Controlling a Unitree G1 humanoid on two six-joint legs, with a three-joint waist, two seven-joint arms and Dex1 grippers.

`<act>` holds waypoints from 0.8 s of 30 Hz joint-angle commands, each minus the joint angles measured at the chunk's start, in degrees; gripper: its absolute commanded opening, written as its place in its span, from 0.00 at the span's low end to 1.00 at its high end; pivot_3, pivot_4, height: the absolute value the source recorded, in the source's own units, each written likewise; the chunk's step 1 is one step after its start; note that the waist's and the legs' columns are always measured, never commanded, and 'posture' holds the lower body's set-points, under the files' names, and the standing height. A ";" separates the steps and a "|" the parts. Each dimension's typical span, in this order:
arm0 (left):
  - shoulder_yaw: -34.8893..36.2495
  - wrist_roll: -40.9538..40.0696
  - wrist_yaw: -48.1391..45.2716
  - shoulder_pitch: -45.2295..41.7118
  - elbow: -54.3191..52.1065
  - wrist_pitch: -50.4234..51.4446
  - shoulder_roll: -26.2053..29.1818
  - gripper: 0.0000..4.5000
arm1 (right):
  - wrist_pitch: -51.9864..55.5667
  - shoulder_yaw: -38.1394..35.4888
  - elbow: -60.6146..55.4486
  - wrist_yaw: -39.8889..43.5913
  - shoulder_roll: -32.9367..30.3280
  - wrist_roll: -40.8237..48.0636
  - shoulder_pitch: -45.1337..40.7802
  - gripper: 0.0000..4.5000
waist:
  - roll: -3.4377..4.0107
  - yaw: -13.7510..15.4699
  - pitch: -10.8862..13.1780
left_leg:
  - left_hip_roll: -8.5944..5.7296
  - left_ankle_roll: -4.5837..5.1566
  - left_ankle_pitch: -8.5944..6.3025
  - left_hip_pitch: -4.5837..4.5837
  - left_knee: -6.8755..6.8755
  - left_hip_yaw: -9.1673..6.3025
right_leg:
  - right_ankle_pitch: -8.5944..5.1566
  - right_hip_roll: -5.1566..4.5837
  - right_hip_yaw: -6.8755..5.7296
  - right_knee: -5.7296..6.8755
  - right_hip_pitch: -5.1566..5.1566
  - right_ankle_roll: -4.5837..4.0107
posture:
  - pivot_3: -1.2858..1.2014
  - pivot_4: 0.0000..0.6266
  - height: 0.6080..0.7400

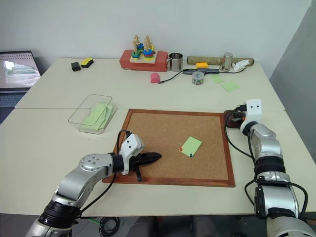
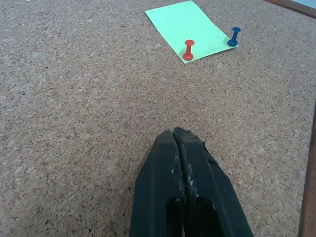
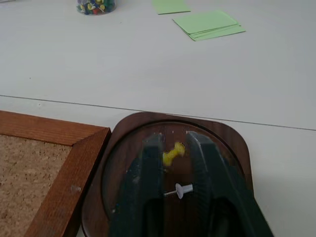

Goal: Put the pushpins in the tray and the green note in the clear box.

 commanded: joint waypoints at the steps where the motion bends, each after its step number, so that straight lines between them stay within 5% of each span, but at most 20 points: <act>1: -0.61 0.73 0.09 1.09 -0.27 0.45 0.50 0.00 | -2.39 -0.78 0.00 0.40 -1.16 -0.20 -1.66 0.39 | 0.00 -0.01 0.00 | 0.00 0.00 0.00 0.00 0.00 0.00 | 0.00 0.00 0.00 0.00 0.00 0.00 | 0.52 0.24 1.00; 7: -0.73 0.84 0.14 0.92 0.02 -0.05 0.24 0.00 | -2.42 -0.90 -5.53 1.52 -1.66 0.58 0.61 0.69 | 0.00 -0.07 0.00 | 0.00 0.00 0.00 0.00 0.00 0.00 | 0.00 0.00 0.00 0.00 0.00 0.00 | 0.52 0.24 1.00; 19: -1.02 0.75 -0.52 1.14 0.13 -0.17 0.43 0.00 | 10.69 6.76 -50.32 20.59 -4.29 13.22 24.74 0.70 | 0.04 0.07 -0.01 | 0.01 0.00 0.00 0.00 0.00 -0.08 | -0.06 0.00 -0.05 0.02 0.00 0.10 | 0.52 0.24 1.00; 24: -1.02 0.71 -0.84 1.13 0.15 -0.18 0.60 0.00 | 14.39 10.81 -60.01 22.65 -5.34 14.93 31.37 0.70 | 0.03 0.31 -0.03 | 0.00 0.00 0.00 0.00 0.02 -0.09 | -0.17 0.00 -0.06 0.00 0.02 0.29 | 0.52 0.24 1.00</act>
